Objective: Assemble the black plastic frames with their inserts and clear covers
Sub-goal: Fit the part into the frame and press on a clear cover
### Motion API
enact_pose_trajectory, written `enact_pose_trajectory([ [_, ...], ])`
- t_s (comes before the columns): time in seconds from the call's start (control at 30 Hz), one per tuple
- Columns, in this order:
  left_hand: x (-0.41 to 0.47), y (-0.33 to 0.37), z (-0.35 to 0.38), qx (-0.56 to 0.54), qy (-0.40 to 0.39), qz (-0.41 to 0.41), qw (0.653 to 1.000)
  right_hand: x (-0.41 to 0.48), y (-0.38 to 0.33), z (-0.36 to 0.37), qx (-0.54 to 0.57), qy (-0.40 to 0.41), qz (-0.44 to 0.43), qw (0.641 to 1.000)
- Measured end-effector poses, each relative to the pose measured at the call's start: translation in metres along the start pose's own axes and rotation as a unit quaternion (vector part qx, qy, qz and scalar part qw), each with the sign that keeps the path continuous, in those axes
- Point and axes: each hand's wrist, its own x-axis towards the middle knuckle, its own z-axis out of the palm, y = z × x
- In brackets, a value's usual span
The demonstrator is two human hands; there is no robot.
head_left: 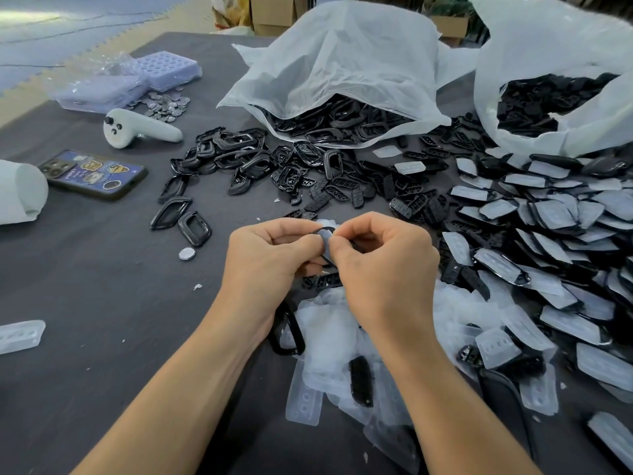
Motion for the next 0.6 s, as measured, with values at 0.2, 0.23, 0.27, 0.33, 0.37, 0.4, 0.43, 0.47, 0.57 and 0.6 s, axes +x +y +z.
enact_pose_trajectory([
  [0.2, -0.001, -0.001, -0.001, -0.008, 0.002, 0.005, 1.0, 0.0, 0.002, 0.001, 0.024, -0.006, 0.019, 1.0],
  [0.23, -0.001, -0.001, -0.001, -0.007, -0.007, 0.006, 1.0, 0.001, 0.002, -0.001, 0.029, -0.012, 0.022, 0.999],
  [0.27, -0.001, -0.001, -0.001, 0.0, -0.016, 0.007, 1.0, 0.001, 0.003, -0.002, 0.035, -0.019, 0.025, 0.999],
  [0.33, -0.001, 0.0, -0.001, 0.026, -0.021, 0.017, 0.999, 0.003, 0.003, -0.004, 0.055, -0.037, 0.037, 0.997],
  [0.37, 0.0, -0.001, -0.001, 0.038, -0.012, 0.026, 0.999, 0.004, 0.002, -0.004, 0.066, -0.047, 0.047, 0.996],
  [0.4, 0.0, -0.001, -0.002, 0.044, 0.003, 0.034, 0.998, 0.005, 0.002, -0.004, 0.08, -0.058, 0.06, 0.993],
  [0.43, 0.001, -0.001, -0.002, 0.043, 0.018, 0.043, 0.998, 0.007, 0.003, -0.004, 0.096, -0.067, 0.075, 0.99],
  [0.47, 0.0, -0.002, -0.003, 0.039, 0.03, 0.05, 0.998, 0.009, 0.004, -0.004, 0.11, -0.076, 0.09, 0.987],
  [0.57, -0.001, -0.003, -0.002, 0.036, 0.04, 0.063, 0.997, 0.013, 0.006, -0.007, 0.136, -0.095, 0.108, 0.98],
  [0.6, -0.002, -0.003, -0.001, 0.044, 0.034, 0.066, 0.996, 0.014, 0.007, -0.009, 0.136, -0.096, 0.103, 0.981],
])
